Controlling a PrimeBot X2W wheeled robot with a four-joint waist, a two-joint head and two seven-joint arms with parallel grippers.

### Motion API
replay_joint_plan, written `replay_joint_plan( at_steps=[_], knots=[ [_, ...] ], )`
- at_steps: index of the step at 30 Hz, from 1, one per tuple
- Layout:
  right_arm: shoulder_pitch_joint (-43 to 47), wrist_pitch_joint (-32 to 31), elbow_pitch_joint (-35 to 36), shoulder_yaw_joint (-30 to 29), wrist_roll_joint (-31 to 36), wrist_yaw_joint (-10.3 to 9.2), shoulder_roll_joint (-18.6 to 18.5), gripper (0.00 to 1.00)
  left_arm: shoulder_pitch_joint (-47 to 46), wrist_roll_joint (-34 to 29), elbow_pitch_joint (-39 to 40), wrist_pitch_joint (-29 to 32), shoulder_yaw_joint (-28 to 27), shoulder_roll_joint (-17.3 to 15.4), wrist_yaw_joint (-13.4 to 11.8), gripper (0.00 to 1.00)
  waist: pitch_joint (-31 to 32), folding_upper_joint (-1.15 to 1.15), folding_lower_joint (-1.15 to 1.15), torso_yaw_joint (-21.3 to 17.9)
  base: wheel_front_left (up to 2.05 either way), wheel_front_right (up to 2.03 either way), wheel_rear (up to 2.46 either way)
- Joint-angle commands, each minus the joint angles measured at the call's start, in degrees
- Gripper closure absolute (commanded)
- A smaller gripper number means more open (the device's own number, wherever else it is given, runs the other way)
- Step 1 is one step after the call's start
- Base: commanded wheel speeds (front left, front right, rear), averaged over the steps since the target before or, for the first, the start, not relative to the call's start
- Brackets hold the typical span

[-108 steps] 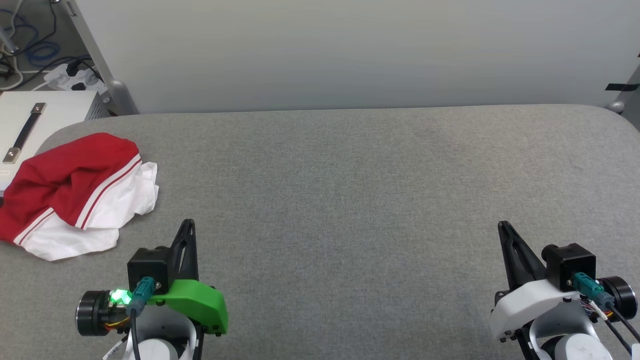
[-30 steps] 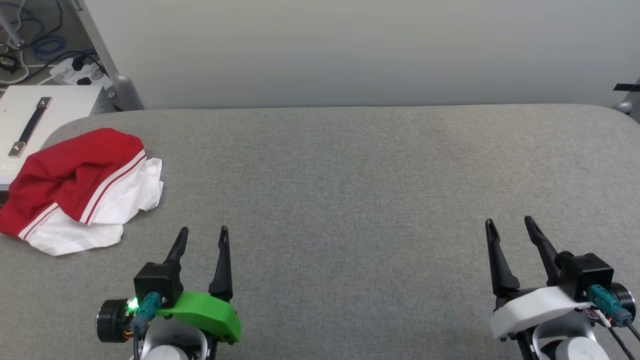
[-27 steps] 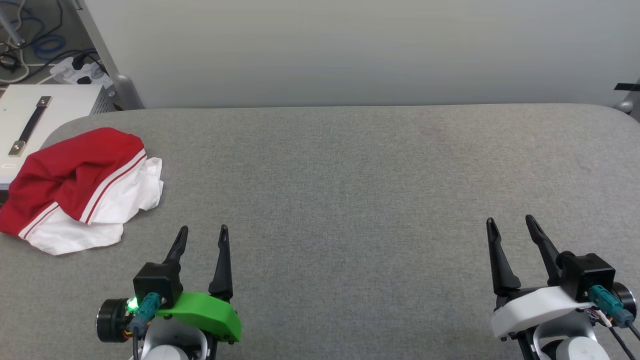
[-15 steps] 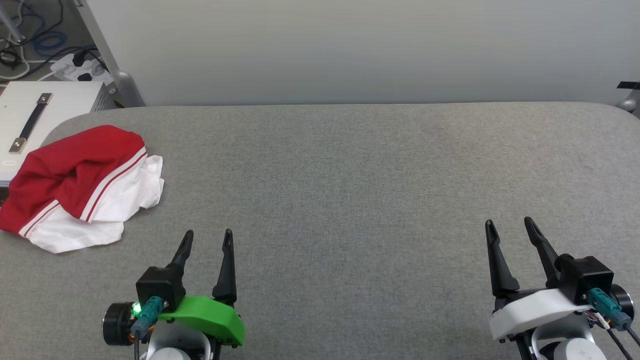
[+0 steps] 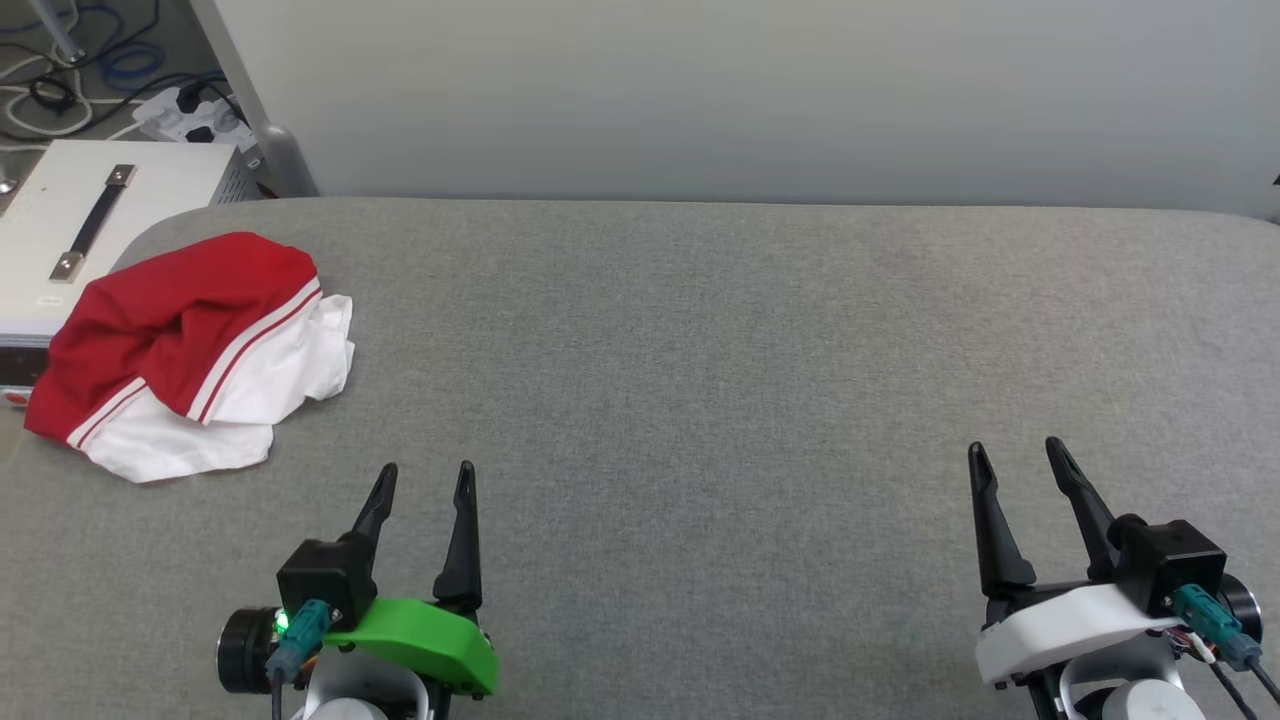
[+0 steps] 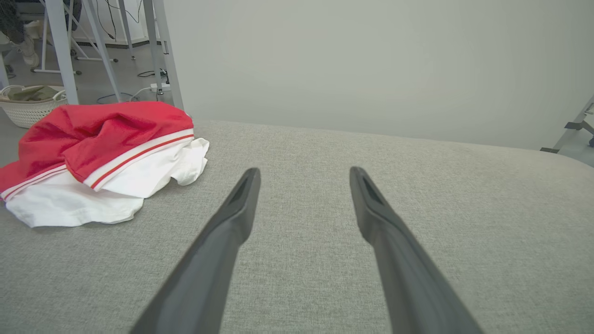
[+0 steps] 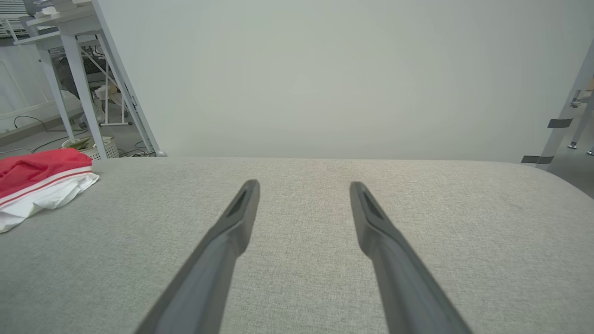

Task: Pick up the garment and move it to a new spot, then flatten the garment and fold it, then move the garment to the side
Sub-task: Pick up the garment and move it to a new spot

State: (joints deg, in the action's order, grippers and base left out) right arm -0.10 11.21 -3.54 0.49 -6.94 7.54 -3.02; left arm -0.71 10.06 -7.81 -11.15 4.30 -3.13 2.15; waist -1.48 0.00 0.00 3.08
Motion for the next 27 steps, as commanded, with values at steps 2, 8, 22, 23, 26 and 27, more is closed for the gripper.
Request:
replay_joint_plan(
  at_steps=[2, 8, 22, 23, 26, 27],
  knots=[
    [0.52, 0.75, -0.25, 0.55, -0.79, -0.04, 0.11, 0.0, 0.21, 0.71, -0.28, -0.77, 0.32, 0.2, 0.18, 0.0, -0.32, 0.0, 0.0, 2.13, 0.0, 0.0, 0.0],
    [0.4, 1.45, -0.48, 2.28, -0.7, -0.05, 0.11, 0.0, 0.32, 1.09, -0.59, -1.48, -0.3, 0.21, 0.19, 0.0, -0.31, 0.0, 0.0, 6.07, 0.0, 0.0, 0.0],
    [0.6, 3.32, -1.4, 5.51, -1.91, -0.05, 0.13, 0.0, 1.11, 1.96, -1.85, -3.38, 0.1, 0.24, 1.27, 0.0, 0.34, 0.0, 0.0, 18.42, 0.0, 0.0, 0.0],
    [0.6, 3.42, -1.49, 5.6, -2.01, -0.05, 0.14, 0.0, 1.19, 1.99, -1.94, -3.48, 0.18, 0.24, 1.31, 0.0, 0.36, 0.0, 0.0, 19.03, 0.0, 0.0, 0.0],
    [0.63, 3.78, -1.78, 5.85, -2.27, -0.05, 0.14, 0.0, 1.34, 2.08, -2.21, -3.85, 0.31, 0.25, 1.5, 0.0, 0.38, 0.0, 0.0, 21.13, 0.0, 0.0, 0.0],
    [0.65, 3.79, -1.86, 5.9, -2.29, -0.05, 0.14, 0.0, 1.35, 2.0, -2.19, -3.85, 0.28, 0.25, 1.56, 0.0, 0.41, 0.0, 0.0, 21.6, 0.0, 0.0, 0.0]
  ],
)
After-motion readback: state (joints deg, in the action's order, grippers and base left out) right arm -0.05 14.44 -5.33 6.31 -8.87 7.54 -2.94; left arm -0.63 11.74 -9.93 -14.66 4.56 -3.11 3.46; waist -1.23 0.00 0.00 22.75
